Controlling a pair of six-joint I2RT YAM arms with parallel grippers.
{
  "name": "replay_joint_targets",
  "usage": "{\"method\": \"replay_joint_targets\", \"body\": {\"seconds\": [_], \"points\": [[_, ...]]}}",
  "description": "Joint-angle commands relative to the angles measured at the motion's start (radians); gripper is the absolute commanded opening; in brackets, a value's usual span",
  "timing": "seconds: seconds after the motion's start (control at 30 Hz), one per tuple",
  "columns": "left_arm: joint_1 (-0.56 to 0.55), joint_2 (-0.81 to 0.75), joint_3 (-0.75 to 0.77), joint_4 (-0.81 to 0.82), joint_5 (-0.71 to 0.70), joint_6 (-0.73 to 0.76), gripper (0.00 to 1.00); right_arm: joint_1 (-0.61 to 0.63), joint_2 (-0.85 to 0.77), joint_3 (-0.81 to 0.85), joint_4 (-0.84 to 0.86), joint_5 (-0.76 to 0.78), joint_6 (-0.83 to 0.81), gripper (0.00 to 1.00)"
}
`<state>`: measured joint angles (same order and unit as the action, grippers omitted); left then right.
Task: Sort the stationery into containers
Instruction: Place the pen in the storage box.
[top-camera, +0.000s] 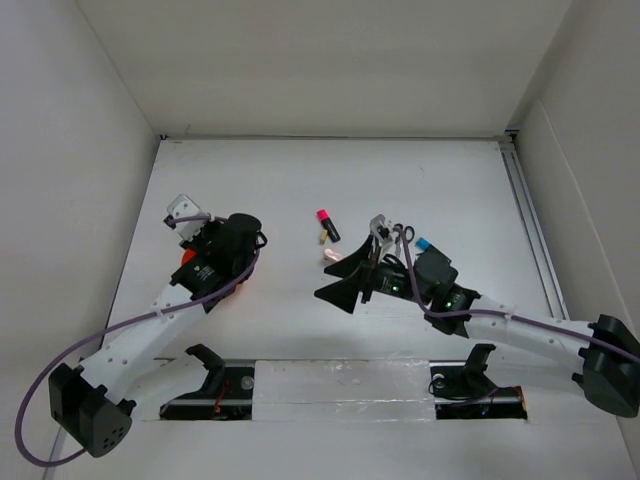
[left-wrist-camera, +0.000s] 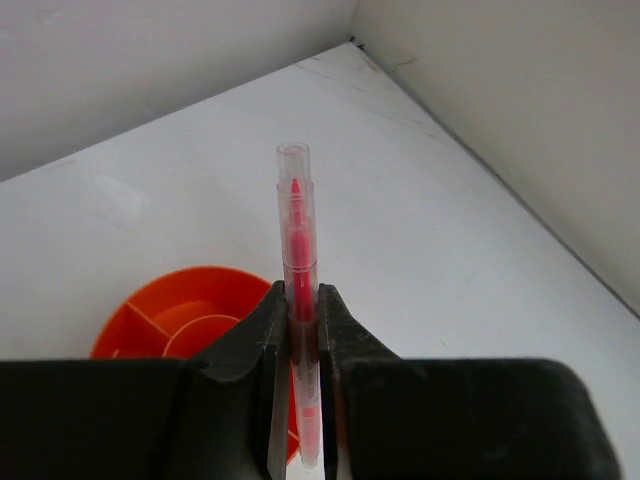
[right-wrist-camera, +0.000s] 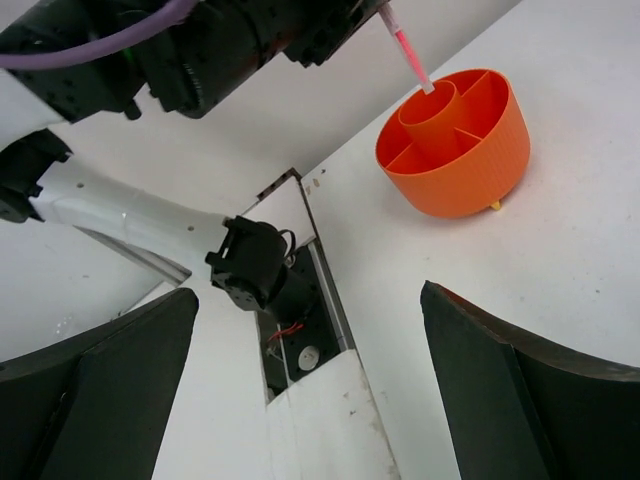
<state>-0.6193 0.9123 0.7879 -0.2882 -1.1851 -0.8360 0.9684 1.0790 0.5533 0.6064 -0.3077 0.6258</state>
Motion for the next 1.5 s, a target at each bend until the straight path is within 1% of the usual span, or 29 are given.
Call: {"method": "replay_joint_targets", "body": {"seconds": [0.0,0.03,0.07,0.1,0.2,0.33,0.37,0.4,0.5,0.57,0.63,0.67,0.73,0.8,0.83,0.87,0.9,1.0,1.1,1.17,1.23,1.33,1.37,1.47], "points": [[0.004,0.057,0.094,-0.24,-0.182,-0.23,0.0,0.0,-0.059,-0.012,-0.011,-0.004,-0.018,1.0],[0.013,0.074,0.108,-0.284,-0.211,-0.277,0.0,0.0,-0.059,-0.021,-0.011,-0.004,-0.018,1.0],[0.027,0.091,0.125,-0.322,-0.211,-0.317,0.0,0.009,-0.059,-0.021,-0.023,-0.004,-0.018,1.0],[0.073,0.12,0.157,-0.348,-0.199,-0.345,0.0,0.009,-0.07,-0.021,-0.023,-0.004,-0.018,1.0],[0.124,0.155,0.178,-0.358,-0.176,-0.335,0.0,0.009,-0.08,-0.021,-0.046,-0.004,-0.018,1.0],[0.124,0.178,0.178,-0.422,-0.212,-0.42,0.0,0.009,-0.09,-0.012,-0.068,-0.004,-0.028,1.0],[0.124,0.178,0.178,-0.463,-0.212,-0.452,0.0,0.009,-0.09,-0.012,-0.068,-0.004,-0.028,1.0],[0.124,0.178,0.178,-0.463,-0.223,-0.484,0.0,0.009,-0.09,-0.012,-0.068,-0.004,-0.028,1.0],[0.124,0.189,0.157,-0.454,-0.234,-0.502,0.0,0.009,-0.09,-0.001,-0.077,-0.013,-0.028,1.0],[0.134,0.215,0.139,-0.454,-0.251,-0.544,0.0,0.018,-0.09,-0.001,-0.077,-0.013,-0.028,1.0],[0.145,0.235,0.139,-0.535,-0.26,-0.625,0.0,0.029,-0.09,0.008,-0.086,-0.013,-0.028,1.0],[0.145,0.247,0.139,-0.569,-0.271,-0.725,0.0,0.029,-0.09,0.008,-0.086,-0.013,-0.028,1.0],[0.145,0.289,0.139,-0.635,-0.283,-0.777,0.0,0.029,-0.09,0.008,-0.097,-0.013,-0.028,1.0],[0.145,0.345,0.151,-0.702,-0.295,-0.862,0.0,0.038,-0.09,0.008,-0.108,-0.013,-0.028,1.0],[0.145,0.368,0.151,-0.818,-0.295,-1.012,0.0,0.038,-0.099,0.008,-0.108,-0.013,-0.037,1.0],[0.145,0.39,0.163,-0.841,-0.304,-1.044,0.0,0.038,-0.099,0.008,-0.12,-0.013,-0.037,1.0],[0.154,0.42,0.172,-0.841,-0.304,-1.045,0.0,0.038,-0.099,0.008,-0.12,-0.013,-0.037,1.0],[0.155,0.441,0.162,-0.841,-0.304,-1.066,0.0,0.038,-0.108,0.008,-0.12,-0.002,-0.037,1.0],[0.155,0.422,0.134,-0.841,-0.304,-1.104,0.0,0.047,-0.108,0.008,-0.131,0.007,-0.037,1.0],[0.155,0.413,0.134,-0.841,-0.304,-1.104,0.0,0.047,-0.108,0.017,-0.131,0.007,-0.037,1.0],[0.155,0.413,0.145,-0.841,-0.304,-1.104,0.17,0.047,-0.096,0.017,-0.131,0.007,-0.037,1.0],[0.155,0.422,0.169,-0.841,-0.285,-1.104,0.39,0.047,-0.087,0.027,-0.131,0.007,-0.037,1.0],[0.155,0.434,0.178,-0.841,-0.285,-1.104,0.49,0.059,-0.087,0.027,-0.131,0.016,-0.037,1.0],[0.155,0.445,0.178,-0.841,-0.284,-1.104,0.67,0.059,-0.096,0.027,-0.131,0.025,-0.037,1.0]]}}
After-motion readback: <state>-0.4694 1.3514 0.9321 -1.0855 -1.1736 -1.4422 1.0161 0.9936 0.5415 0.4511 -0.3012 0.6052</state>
